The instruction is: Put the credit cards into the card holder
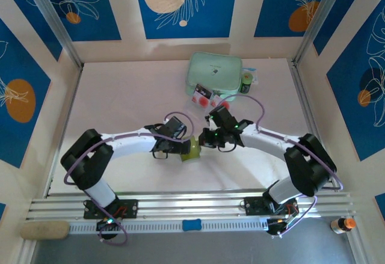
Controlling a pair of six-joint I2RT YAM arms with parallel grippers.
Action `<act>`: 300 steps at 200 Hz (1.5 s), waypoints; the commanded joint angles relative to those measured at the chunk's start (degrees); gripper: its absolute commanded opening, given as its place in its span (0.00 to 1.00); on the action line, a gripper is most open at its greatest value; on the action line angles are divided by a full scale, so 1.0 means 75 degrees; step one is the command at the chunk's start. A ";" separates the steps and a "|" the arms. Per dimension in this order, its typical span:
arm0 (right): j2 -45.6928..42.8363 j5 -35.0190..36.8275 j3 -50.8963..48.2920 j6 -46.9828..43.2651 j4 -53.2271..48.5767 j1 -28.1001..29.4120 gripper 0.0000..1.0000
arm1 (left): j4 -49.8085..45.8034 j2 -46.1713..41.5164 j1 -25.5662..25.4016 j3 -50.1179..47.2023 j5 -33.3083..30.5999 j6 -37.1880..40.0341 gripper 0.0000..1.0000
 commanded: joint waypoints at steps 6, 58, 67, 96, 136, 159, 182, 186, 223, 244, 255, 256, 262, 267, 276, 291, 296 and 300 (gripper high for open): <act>0.0063 -0.0154 0.0301 -0.0464 -0.0721 -0.0273 0.15 | -0.0831 0.0336 -0.0167 0.0136 -0.0590 0.0307 1.00; 0.0717 -0.0202 0.0812 -0.0870 -0.1003 -0.0214 0.26 | -0.0913 0.0408 -0.0306 0.0104 -0.0754 0.0379 1.00; 0.0810 -0.0191 0.0875 -0.0896 -0.1014 -0.0172 0.26 | -0.0898 0.0385 -0.0302 0.0070 -0.0766 0.0372 1.00; 0.1108 -0.0098 0.1088 -0.0993 -0.1070 -0.0058 0.26 | -0.0879 0.0332 -0.0311 0.0003 -0.0777 0.0365 1.00; 0.1429 0.0032 0.1352 -0.1175 -0.1189 0.0016 0.26 | -0.0860 0.0312 -0.0310 -0.0027 -0.0777 0.0359 1.00; 0.1544 0.0066 0.1406 -0.1231 -0.1202 0.0004 0.24 | -0.0838 0.0308 -0.0310 -0.0027 -0.0766 0.0351 1.00; 0.1634 0.0076 0.1406 -0.1260 -0.1202 -0.0003 0.17 | -0.0827 0.0296 -0.0310 -0.0038 -0.0756 0.0343 1.00; 0.1648 0.0088 0.1406 -0.1260 -0.1197 -0.0018 0.16 | -0.0825 0.0299 -0.0310 -0.0039 -0.0760 0.0343 1.00; 0.1715 0.0045 0.1400 -0.1277 -0.1190 -0.0078 0.02 | -0.0795 0.0267 -0.0310 -0.0074 -0.0754 0.0331 1.00; 0.1628 -0.0010 0.1371 -0.1260 -0.1155 -0.0078 0.00 | -0.0793 0.0241 -0.0310 -0.0094 -0.0748 0.0331 1.00; 0.1576 -0.0081 0.1362 -0.1260 -0.1116 -0.0078 0.00 | -0.0779 0.0226 -0.0310 -0.0097 -0.0742 0.0331 1.00; 0.1563 -0.0089 0.1361 -0.1260 -0.1112 -0.0078 0.00 | -0.0781 0.0232 -0.0310 -0.0097 -0.0742 0.0332 1.00; 0.1537 -0.0152 0.1349 -0.1260 -0.1077 -0.0077 0.00 | -0.0768 0.0229 -0.0310 -0.0097 -0.0745 0.0331 1.00; 0.1507 -0.0213 0.1349 -0.1249 -0.1036 -0.0078 0.00 | -0.0757 0.0226 -0.0310 -0.0100 -0.0753 0.0332 1.00; 0.1491 -0.0319 0.1336 -0.1237 -0.0987 -0.0078 0.00 | -0.0744 0.0220 -0.0310 -0.0109 -0.0742 0.0328 1.00; 0.1478 -0.0478 0.1336 -0.1219 -0.0884 -0.0046 0.00 | -0.0714 0.0203 -0.0310 -0.0129 -0.0740 0.0319 1.00; 0.1489 -0.0522 0.1346 -0.1214 -0.0858 -0.0033 0.00 | -0.0710 0.0206 -0.0312 -0.0135 -0.0732 0.0320 1.00; 0.1504 -0.0557 0.1347 -0.1214 -0.0842 -0.0021 0.00 | -0.0702 0.0192 -0.0313 -0.0143 -0.0730 0.0320 1.00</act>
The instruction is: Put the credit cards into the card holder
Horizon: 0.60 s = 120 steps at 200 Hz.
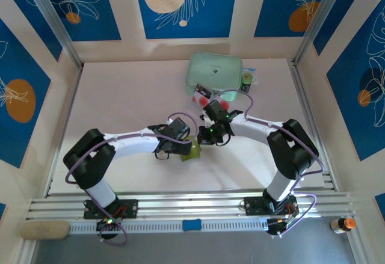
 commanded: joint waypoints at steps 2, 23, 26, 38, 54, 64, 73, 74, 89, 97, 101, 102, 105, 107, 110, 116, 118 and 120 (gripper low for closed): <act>-0.0088 -0.0473 0.0121 0.0007 0.0154 0.0038 0.00 | -0.0538 0.0072 -0.0051 -0.0316 -0.0209 0.0142 1.00; 0.0040 -0.0620 0.0158 0.0031 0.0233 0.0103 0.00 | -0.0516 0.0055 -0.0057 -0.0339 -0.0215 0.0124 1.00; 0.0057 -0.0632 0.0159 0.0040 0.0245 0.0109 0.00 | -0.0515 0.0054 -0.0056 -0.0339 -0.0215 0.0130 1.00; 0.0130 -0.0671 0.0179 0.0054 0.0285 0.0150 0.00 | -0.0518 0.0042 -0.0062 -0.0342 -0.0226 0.0124 1.00; 0.0219 -0.0704 0.0170 0.0098 0.0345 0.0202 0.00 | -0.0511 0.0019 -0.0056 -0.0341 -0.0232 0.0134 1.00; 0.0255 -0.0709 0.0159 0.0119 0.0379 0.0226 0.00 | -0.0508 0.0008 -0.0056 -0.0339 -0.0238 0.0130 1.00; 0.0294 -0.0726 0.0147 0.0136 0.0413 0.0244 0.00 | -0.0509 0.0003 -0.0056 -0.0340 -0.0238 0.0130 1.00; 0.0299 -0.0733 0.0147 0.0136 0.0420 0.0244 0.00 | -0.0512 -0.0001 -0.0056 -0.0340 -0.0238 0.0130 1.00; 0.0362 -0.0761 0.0135 0.0171 0.0473 0.0267 0.00 | -0.0498 -0.0013 -0.0056 -0.0339 -0.0239 0.0123 1.00; 0.0405 -0.0772 0.0135 0.0187 0.0495 0.0279 0.00 | -0.0496 -0.0013 -0.0056 -0.0339 -0.0238 0.0130 1.00; 0.0431 -0.0774 0.0135 0.0183 0.0504 0.0290 0.00 | -0.0494 -0.0016 -0.0057 -0.0339 -0.0245 0.0130 1.00; 0.0438 -0.0780 0.0135 0.0189 0.0507 0.0290 0.00 | -0.0493 -0.0016 -0.0057 -0.0339 -0.0248 0.0130 1.00; 0.0454 -0.0785 0.0135 0.0194 0.0515 0.0291 0.00 | -0.0497 -0.0022 -0.0056 -0.0339 -0.0247 0.0130 1.00; 0.0464 -0.0785 0.0135 0.0195 0.0520 0.0291 0.00 | -0.0499 -0.0021 -0.0056 -0.0339 -0.0249 0.0130 1.00; 0.0484 -0.0788 0.0129 0.0204 0.0530 0.0291 0.00 | -0.0494 -0.0021 -0.0056 -0.0342 -0.0250 0.0130 1.00; 0.0512 -0.0806 0.0124 0.0215 0.0553 0.0295 0.00 | -0.0495 -0.0028 -0.0058 -0.0354 -0.0250 0.0130 1.00; 0.0526 -0.0814 0.0124 0.0218 0.0556 0.0298 0.00 | -0.0492 -0.0025 -0.0057 -0.0352 -0.0250 0.0130 1.00; 0.0547 -0.0819 0.0123 0.0218 0.0556 0.0304 0.00 | -0.0497 -0.0027 -0.0056 -0.0351 -0.0250 0.0139 1.00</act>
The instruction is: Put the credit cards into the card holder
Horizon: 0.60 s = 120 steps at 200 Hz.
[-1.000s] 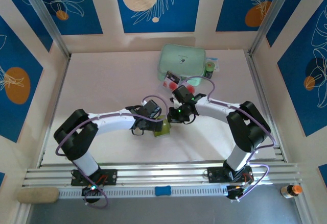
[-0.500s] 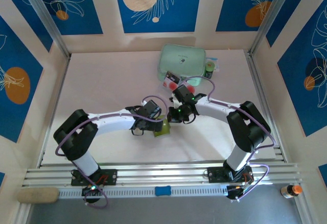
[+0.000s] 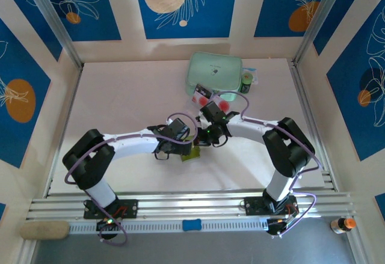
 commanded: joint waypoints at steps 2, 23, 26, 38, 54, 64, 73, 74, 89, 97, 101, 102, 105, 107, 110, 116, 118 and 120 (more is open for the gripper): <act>0.0249 -0.0404 0.0121 0.0131 0.0116 0.0099 0.00 | -0.0586 0.0030 -0.0050 -0.0270 -0.0226 0.0133 1.00; 0.0354 -0.0453 0.0064 0.0189 0.0195 0.0110 0.00 | -0.0582 0.0023 -0.0051 -0.0281 -0.0226 0.0113 1.00; 0.0378 -0.0456 0.0052 0.0200 0.0206 0.0110 0.00 | -0.0586 0.0020 -0.0056 -0.0284 -0.0226 0.0118 1.00; 0.0431 -0.0494 -0.0016 0.0232 0.0259 0.0109 0.00 | -0.0588 0.0010 -0.0050 -0.0281 -0.0238 0.0119 1.00; 0.0511 -0.0515 -0.0100 0.0283 0.0305 0.0110 0.00 | -0.0585 0.0018 -0.0051 -0.0281 -0.0237 0.0119 1.00; 0.0541 -0.0512 -0.0154 0.0312 0.0307 0.0109 0.00 | -0.0588 0.0002 -0.0050 -0.0292 -0.0238 0.0118 1.00; 0.0552 -0.0515 -0.0210 0.0339 0.0324 0.0110 0.00 | -0.0573 -0.0011 -0.0050 -0.0299 -0.0238 0.0118 1.00; 0.0552 -0.0509 -0.0221 0.0340 0.0327 0.0110 0.00 | -0.0577 -0.0007 -0.0050 -0.0296 -0.0238 0.0118 1.00; 0.0529 -0.0493 -0.0349 0.0389 0.0330 0.0110 0.00 | -0.0571 -0.0025 -0.0050 -0.0293 -0.0218 0.0095 1.00; 0.0497 -0.0493 -0.0419 0.0400 0.0342 0.0110 0.00 | -0.0578 -0.0040 -0.0051 -0.0293 -0.0215 0.0095 1.00; 0.0476 -0.0492 -0.0465 0.0412 0.0348 0.0109 0.00 | -0.0581 -0.0043 -0.0050 -0.0286 -0.0210 0.0086 1.00; 0.0467 -0.0492 -0.0477 0.0412 0.0351 0.0110 0.00 | -0.0582 -0.0046 -0.0050 -0.0284 -0.0207 0.0085 1.00; 0.0456 -0.0492 -0.0511 0.0422 0.0353 0.0110 0.00 | -0.0573 -0.0062 -0.0050 -0.0282 -0.0201 0.0078 1.00; 0.0434 -0.0498 -0.0529 0.0429 0.0360 0.0110 0.00 | -0.0580 -0.0064 -0.0050 -0.0287 -0.0202 0.0082 1.00; 0.0412 -0.0493 -0.0570 0.0435 0.0365 0.0110 0.00 | -0.0573 -0.0074 -0.0050 -0.0282 -0.0203 0.0079 1.00; 0.0363 -0.0484 -0.0653 0.0444 0.0376 0.0110 0.00 | -0.0575 -0.0087 -0.0050 -0.0281 -0.0192 0.0072 1.00; 0.0346 -0.0478 -0.0676 0.0452 0.0386 0.0110 0.00 | -0.0562 -0.0091 -0.0050 -0.0281 -0.0191 0.0063 1.00; 0.0319 -0.0488 -0.0700 0.0457 0.0388 0.0110 0.00 | -0.0565 -0.0097 -0.0050 -0.0281 -0.0183 0.0061 1.00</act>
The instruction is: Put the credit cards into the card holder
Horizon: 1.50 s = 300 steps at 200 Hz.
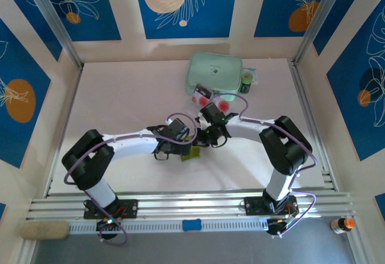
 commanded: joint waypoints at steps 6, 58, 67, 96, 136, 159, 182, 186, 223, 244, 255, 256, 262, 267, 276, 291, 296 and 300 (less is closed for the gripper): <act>0.0071 -0.0131 -0.0574 0.0152 -0.0148 0.0128 0.00 | -0.0559 -0.0058 -0.0050 -0.0222 -0.0127 0.0060 1.00; -0.0063 -0.0022 -0.0855 0.0108 -0.0226 0.0139 0.00 | -0.0575 -0.0136 -0.0050 -0.0150 -0.0080 0.0016 1.00; -0.0061 0.0011 -0.0840 0.0075 -0.0269 0.0150 0.00 | -0.0590 -0.0160 -0.0050 -0.0129 -0.0073 0.0027 1.00; 0.0044 0.0167 -0.0688 -0.0047 -0.0512 0.0186 0.00 | -0.0682 -0.0235 -0.0041 -0.0002 -0.0143 0.0025 1.00; 0.0281 0.0477 -0.0447 -0.0180 -0.1003 0.0289 0.00 | -0.0996 -0.0581 0.0274 0.0335 -0.0312 0.0178 1.00; 0.0385 0.0644 -0.0338 -0.0199 -0.1276 0.0339 0.00 | -0.1030 -0.0665 0.0638 0.0401 -0.0114 0.0263 1.00; 0.0486 0.0799 -0.0200 -0.0187 -0.1524 0.0396 0.00 | -0.0975 -0.0535 0.0818 0.0412 -0.0012 0.0396 1.00; 0.0502 0.0829 -0.0171 -0.0187 -0.1568 0.0408 0.00 | -0.0961 -0.0496 0.0830 0.0413 0.0010 0.0409 1.00; 0.0724 0.1056 0.0068 -0.0175 -0.2010 0.0485 0.00 | -0.0821 -0.0030 0.0863 0.0433 0.0168 0.0528 1.00; 0.0835 0.1229 0.0189 -0.0129 -0.2300 0.0526 0.00 | -0.0674 0.0117 0.0854 0.0390 0.0300 0.0543 1.00; 0.0885 0.1293 0.0227 -0.0076 -0.2404 0.0529 0.00 | -0.0615 0.0168 0.0852 0.0372 0.0351 0.0544 1.00; 0.0889 0.1287 0.0228 -0.0067 -0.2407 0.0534 0.00 | -0.0610 0.0180 0.0852 0.0369 0.0358 0.0544 1.00; 0.0907 0.1285 0.0245 -0.0052 -0.2431 0.0533 0.00 | -0.0564 0.0211 0.0854 0.0357 0.0392 0.0557 1.00; 0.0924 0.1253 0.0250 -0.0046 -0.2424 0.0536 0.00 | -0.0542 0.0225 0.0851 0.0337 0.0415 0.0565 1.00; 0.0928 0.1204 0.0248 -0.0024 -0.2409 0.0553 0.00 | -0.0475 0.0239 0.0845 0.0302 0.0455 0.0562 1.00; 0.0888 0.1148 0.0274 0.0012 -0.2409 0.0602 0.00 | -0.0376 0.0237 0.0850 0.0232 0.0516 0.0559 1.00; 0.0860 0.1131 0.0302 0.0029 -0.2409 0.0618 0.00 | -0.0351 0.0224 0.0852 0.0226 0.0528 0.0561 1.00; 0.0832 0.1115 0.0326 0.0044 -0.2419 0.0626 0.00 | -0.0356 0.0215 0.0857 0.0225 0.0529 0.0558 1.00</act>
